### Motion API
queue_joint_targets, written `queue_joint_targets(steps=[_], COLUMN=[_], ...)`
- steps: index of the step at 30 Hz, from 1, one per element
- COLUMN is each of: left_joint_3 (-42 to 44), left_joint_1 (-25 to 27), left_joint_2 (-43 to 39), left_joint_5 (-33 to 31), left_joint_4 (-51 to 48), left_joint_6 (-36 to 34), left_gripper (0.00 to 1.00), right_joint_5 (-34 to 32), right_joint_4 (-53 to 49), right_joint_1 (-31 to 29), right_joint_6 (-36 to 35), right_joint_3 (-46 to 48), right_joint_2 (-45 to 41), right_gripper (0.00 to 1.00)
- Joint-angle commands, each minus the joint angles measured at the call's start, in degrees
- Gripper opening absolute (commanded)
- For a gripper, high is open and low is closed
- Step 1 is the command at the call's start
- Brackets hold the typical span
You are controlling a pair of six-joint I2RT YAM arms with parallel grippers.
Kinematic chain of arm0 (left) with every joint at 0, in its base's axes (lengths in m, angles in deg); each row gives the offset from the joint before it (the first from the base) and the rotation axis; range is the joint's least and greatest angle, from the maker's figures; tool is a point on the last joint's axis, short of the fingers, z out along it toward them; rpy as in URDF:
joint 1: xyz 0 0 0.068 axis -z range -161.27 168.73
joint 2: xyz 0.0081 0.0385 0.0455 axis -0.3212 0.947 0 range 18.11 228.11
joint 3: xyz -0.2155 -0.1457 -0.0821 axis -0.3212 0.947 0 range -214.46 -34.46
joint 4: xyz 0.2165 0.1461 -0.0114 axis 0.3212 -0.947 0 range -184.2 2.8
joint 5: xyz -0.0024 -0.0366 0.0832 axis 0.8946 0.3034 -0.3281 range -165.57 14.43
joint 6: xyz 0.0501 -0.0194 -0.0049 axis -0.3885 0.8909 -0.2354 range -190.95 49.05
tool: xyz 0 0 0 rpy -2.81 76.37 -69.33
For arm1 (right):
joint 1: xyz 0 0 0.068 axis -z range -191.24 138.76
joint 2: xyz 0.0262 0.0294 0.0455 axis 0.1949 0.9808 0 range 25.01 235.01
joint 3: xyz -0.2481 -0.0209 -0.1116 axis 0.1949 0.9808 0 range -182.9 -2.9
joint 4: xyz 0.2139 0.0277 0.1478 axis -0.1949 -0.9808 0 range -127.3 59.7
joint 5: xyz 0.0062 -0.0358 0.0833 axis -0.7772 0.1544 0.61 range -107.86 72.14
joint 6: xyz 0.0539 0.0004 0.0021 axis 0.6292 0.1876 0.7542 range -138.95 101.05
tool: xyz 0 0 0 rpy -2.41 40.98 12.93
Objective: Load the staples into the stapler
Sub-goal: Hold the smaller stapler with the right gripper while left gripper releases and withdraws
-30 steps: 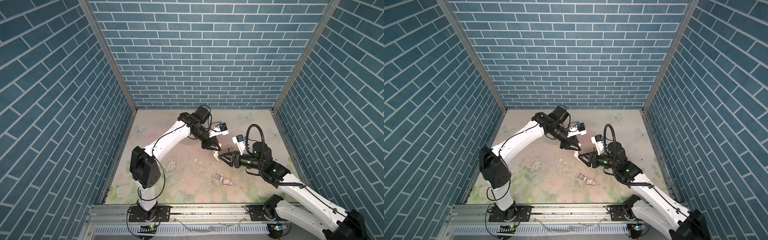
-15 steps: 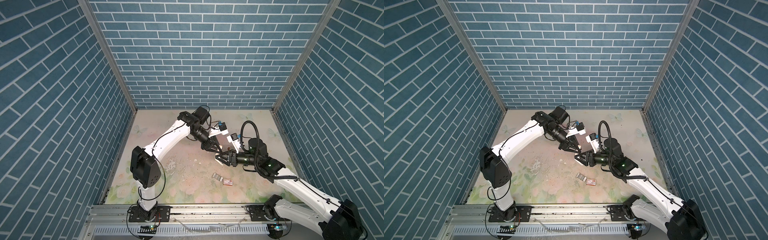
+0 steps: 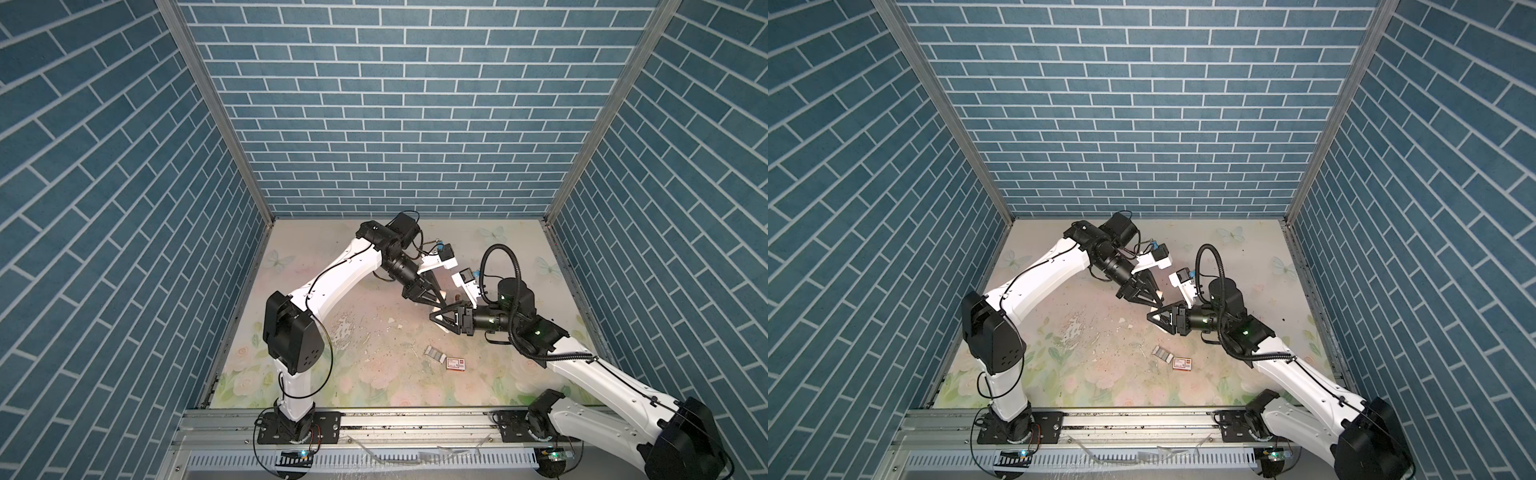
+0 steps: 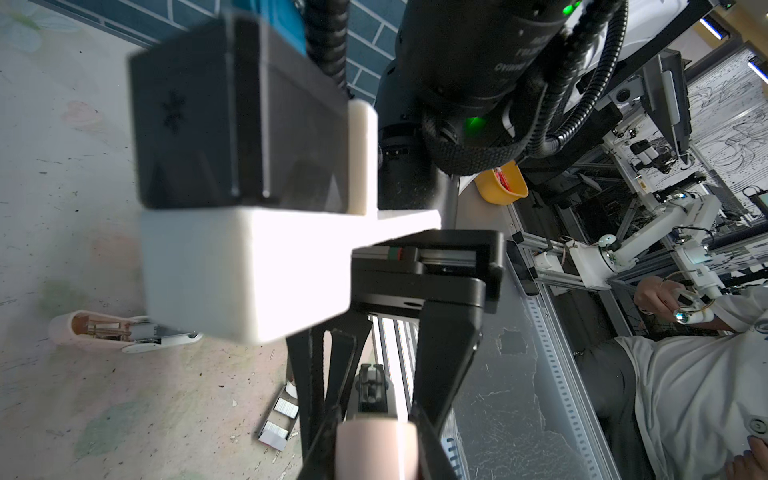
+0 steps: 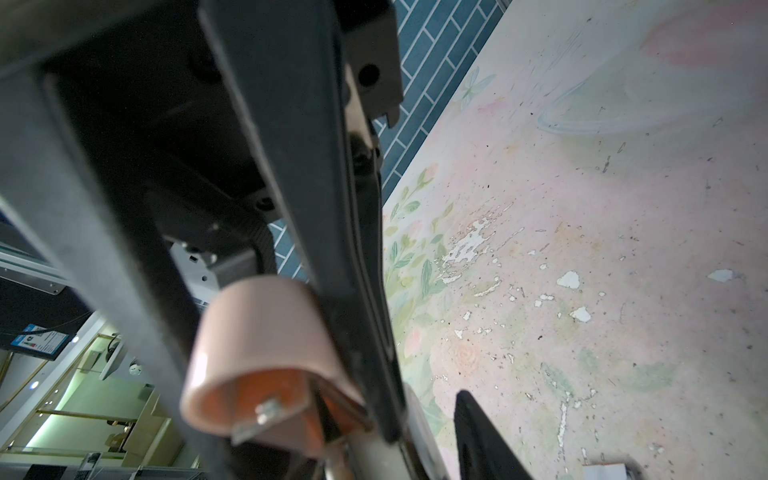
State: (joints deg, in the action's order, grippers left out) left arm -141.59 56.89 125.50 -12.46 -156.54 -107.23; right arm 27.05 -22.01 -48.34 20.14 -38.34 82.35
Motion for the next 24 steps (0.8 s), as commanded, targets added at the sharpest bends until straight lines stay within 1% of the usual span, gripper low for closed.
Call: queue_joint_targets(steps=[1,4,7,8,9,11,12,13,14,17,18,19,21,23,24], left_joint_3=[-1.56,-1.31,-1.07,-1.0,-0.9,-0.8,-0.73,-0.55,-0.29,0.94,1.41,1.92,2.74,4.3,5.11], left_joint_1=[0.07,-0.01,-0.01,-0.05,-0.09,-0.18,-0.25,-0.34,-0.44,-0.75,-0.87,-0.84,-1.06,-1.66,-2.25], left_joint_2=[0.33,0.36,0.26,0.16,0.03,-0.16,-0.23,-0.48,-0.67,-1.84,-2.29,-2.85,-3.65,-4.73,-5.34], left_joint_5=[2.99,3.03,3.16,3.16,3.08,3.03,2.78,2.48,2.26,0.36,-0.23,-1.71,-4.37,-9.35,-10.44], left_joint_4=[-2.43,-2.57,-2.55,-2.42,-2.1,-1.65,-1.32,-0.78,-0.47,1.76,2.49,3.64,4.7,7.22,7.72], left_joint_6=[-1.33,-1.43,-1.44,-1.27,-0.98,-0.49,-0.03,0.48,0.65,1.88,2.26,3.03,3.31,5.71,5.69], left_gripper=[0.0,0.0,0.0,0.01,0.04,0.14,0.24,0.38,0.48,0.73,0.77,0.79,0.8,0.82,0.82], right_joint_5=[1.28,0.88,0.64,0.57,0.46,-0.03,-0.48,-0.83,-1.25,-2.98,-3.69,-4.28,-6.08,-8.56,-9.97], right_joint_4=[2.12,2.42,2.34,2.42,2.26,1.93,1.84,1.81,1.6,-0.04,-0.82,-1.42,-3.38,-5.96,-7.35], right_joint_1=[-0.21,-0.16,-0.16,-0.16,-0.08,-0.16,-0.15,-0.16,-0.16,-0.16,-0.16,-0.16,-0.16,-0.14,-0.16], right_joint_6=[1.17,1.16,1.16,1.16,1.16,0.9,0.9,0.83,0.81,0.17,-0.16,-0.49,-1.2,-2.11,-2.54], right_joint_3=[0.87,1.02,1.0,1.03,0.98,0.97,0.85,0.73,0.6,-0.1,-0.38,-0.57,-1.26,-2.28,-2.89], right_joint_2=[0.49,0.53,0.66,0.73,0.82,1.01,1.02,1.2,1.31,1.3,1.28,1.31,1.54,1.93,2.21], right_gripper=[0.43,0.35,0.24,0.21,0.19,0.17,0.16,0.16,0.15,0.15,0.15,0.15,0.15,0.15,0.15])
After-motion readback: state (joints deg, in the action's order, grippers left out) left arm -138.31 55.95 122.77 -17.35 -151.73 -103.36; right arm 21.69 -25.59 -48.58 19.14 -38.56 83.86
